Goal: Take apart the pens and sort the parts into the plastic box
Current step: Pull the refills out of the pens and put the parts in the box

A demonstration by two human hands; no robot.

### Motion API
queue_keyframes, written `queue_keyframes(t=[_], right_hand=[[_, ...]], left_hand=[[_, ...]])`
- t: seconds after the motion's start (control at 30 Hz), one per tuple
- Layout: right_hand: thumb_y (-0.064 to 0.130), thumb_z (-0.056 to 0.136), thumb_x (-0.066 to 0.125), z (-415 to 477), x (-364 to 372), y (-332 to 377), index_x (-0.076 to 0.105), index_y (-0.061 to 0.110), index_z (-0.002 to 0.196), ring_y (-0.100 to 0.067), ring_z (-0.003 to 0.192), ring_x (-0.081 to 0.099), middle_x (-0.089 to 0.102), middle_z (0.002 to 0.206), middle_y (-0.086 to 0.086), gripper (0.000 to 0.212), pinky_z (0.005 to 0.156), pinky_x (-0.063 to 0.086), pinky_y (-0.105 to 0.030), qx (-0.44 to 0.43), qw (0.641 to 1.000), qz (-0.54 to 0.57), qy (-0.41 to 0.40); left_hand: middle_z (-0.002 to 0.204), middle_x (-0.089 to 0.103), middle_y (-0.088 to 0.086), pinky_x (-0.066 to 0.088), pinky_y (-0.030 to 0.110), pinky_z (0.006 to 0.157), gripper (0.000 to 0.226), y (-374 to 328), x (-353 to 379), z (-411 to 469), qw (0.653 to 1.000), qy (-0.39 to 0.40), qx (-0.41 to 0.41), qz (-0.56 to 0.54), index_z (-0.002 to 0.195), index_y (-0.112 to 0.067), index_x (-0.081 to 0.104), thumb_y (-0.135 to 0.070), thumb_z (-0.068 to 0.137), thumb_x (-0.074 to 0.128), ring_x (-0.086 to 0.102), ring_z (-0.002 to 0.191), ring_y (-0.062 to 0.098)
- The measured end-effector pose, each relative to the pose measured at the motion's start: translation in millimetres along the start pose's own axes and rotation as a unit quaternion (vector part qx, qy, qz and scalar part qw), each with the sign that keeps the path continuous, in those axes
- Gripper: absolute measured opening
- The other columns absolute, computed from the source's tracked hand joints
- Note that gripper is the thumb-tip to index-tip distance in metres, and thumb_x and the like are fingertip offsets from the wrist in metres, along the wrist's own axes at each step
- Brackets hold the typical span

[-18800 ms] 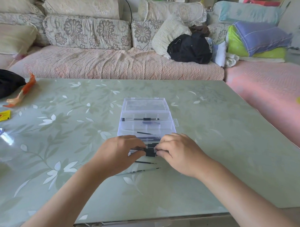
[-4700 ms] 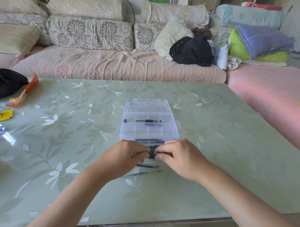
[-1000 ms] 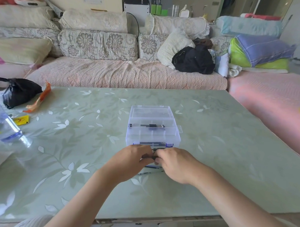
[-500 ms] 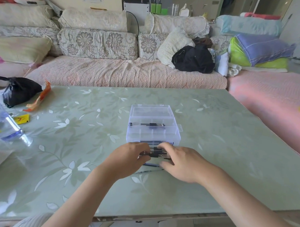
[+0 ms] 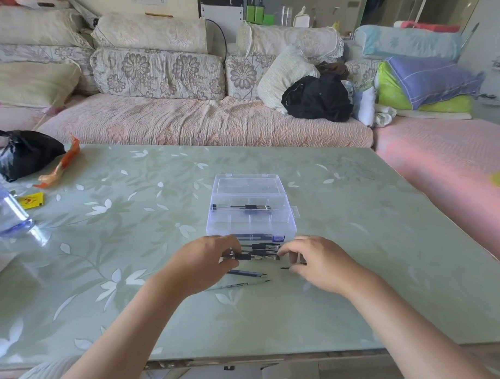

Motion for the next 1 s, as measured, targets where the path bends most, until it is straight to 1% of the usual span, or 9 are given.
queue_keyframes(t=[0.17,0.33,0.43,0.5,0.57,0.67,0.73,0.87,1.0], right_hand=[[0.029,0.084,0.064,0.8,0.1,0.7,0.061,0.041,0.111,0.009,0.073,0.042,0.058,0.094,0.020,0.029,0.072,0.034,-0.023,0.000,1.000,-0.010,-0.012],[0.038,0.091,0.057,0.7,-8.5,23.1,0.064,0.038,0.114,-0.001,0.080,0.042,0.058,0.100,0.018,0.025,0.072,0.031,-0.020,-0.036,0.997,0.000,-0.073],[0.039,0.094,0.052,0.9,-1.5,38.5,0.063,0.037,0.120,-0.008,0.093,0.050,0.057,0.103,0.014,0.028,0.076,0.034,-0.023,-0.062,0.997,0.000,-0.047],[0.038,0.097,0.048,2.9,4.4,43.8,0.066,0.035,0.116,-0.013,0.099,0.052,0.059,0.104,0.010,0.026,0.081,0.039,-0.028,-0.075,0.996,-0.022,-0.032],[0.038,0.098,0.046,5.4,6.5,46.2,0.068,0.033,0.112,-0.016,0.101,0.052,0.060,0.105,0.009,0.027,0.087,0.039,-0.032,-0.080,0.995,-0.052,-0.034],[0.038,0.099,0.043,8.7,8.5,46.2,0.069,0.030,0.106,-0.017,0.099,0.052,0.063,0.102,0.009,0.028,0.087,0.038,-0.033,-0.079,0.992,-0.088,-0.047],[0.038,0.098,0.044,10.0,8.8,46.8,0.069,0.028,0.100,-0.018,0.095,0.054,0.066,0.097,0.008,0.027,0.084,0.039,-0.033,-0.077,0.990,-0.102,-0.060],[0.036,0.091,0.056,10.2,4.4,48.2,0.072,0.027,0.092,-0.018,0.090,0.055,0.068,0.088,0.007,0.018,0.082,0.040,-0.033,-0.078,0.989,-0.094,-0.083],[0.042,0.085,0.062,7.5,-0.8,47.3,0.072,0.031,0.095,-0.014,0.089,0.057,0.067,0.091,0.011,0.018,0.079,0.039,-0.030,-0.070,0.991,-0.053,-0.103]], left_hand=[[0.097,0.062,-0.018,0.042,0.020,0.065,0.012,-2.3,2.4,-0.1,1.000,0.008,0.008,-0.005,0.102,-0.038,0.061,-0.035,0.090,0.060,0.053,0.070,-0.003],[0.098,0.062,-0.018,0.042,0.017,0.067,0.014,-8.1,4.6,0.5,1.000,-0.003,0.017,-0.013,0.103,-0.036,0.066,-0.034,0.090,0.062,0.056,0.080,0.001],[0.094,0.061,-0.018,0.043,0.018,0.067,0.013,-12.4,4.7,0.8,0.999,-0.015,0.033,-0.015,0.101,-0.037,0.067,-0.033,0.089,0.063,0.052,0.075,-0.002],[0.092,0.061,-0.018,0.045,0.021,0.069,0.012,-14.2,3.6,0.9,0.999,-0.022,0.039,-0.018,0.100,-0.037,0.067,-0.032,0.089,0.063,0.051,0.074,-0.002],[0.091,0.061,-0.018,0.044,0.021,0.068,0.013,-15.5,2.4,0.6,0.999,-0.025,0.040,-0.013,0.100,-0.036,0.067,-0.032,0.090,0.062,0.051,0.075,0.000],[0.091,0.062,-0.017,0.041,0.016,0.066,0.014,-15.1,2.5,0.9,0.999,-0.031,0.040,-0.012,0.101,-0.036,0.069,-0.031,0.091,0.061,0.052,0.078,0.002],[0.091,0.063,-0.015,0.043,0.019,0.067,0.016,-14.9,3.7,1.4,0.999,-0.021,0.037,-0.014,0.100,-0.034,0.071,-0.031,0.093,0.057,0.055,0.081,0.005],[0.085,0.066,-0.007,0.051,0.035,0.072,0.025,-11.9,9.8,2.8,1.000,0.025,0.019,0.005,0.087,-0.023,0.067,-0.036,0.096,0.048,0.058,0.080,0.014],[0.082,0.065,-0.004,0.050,0.036,0.071,0.026,-12.2,9.9,3.1,1.000,0.029,0.008,0.003,0.085,-0.020,0.066,-0.036,0.096,0.048,0.059,0.079,0.017]])
Point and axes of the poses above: each hand's wrist, its own z-axis towards the middle knuckle, its own x-axis out of the palm, y = z × x, the point moved 5 cm from there along z, towards the middle knuckle
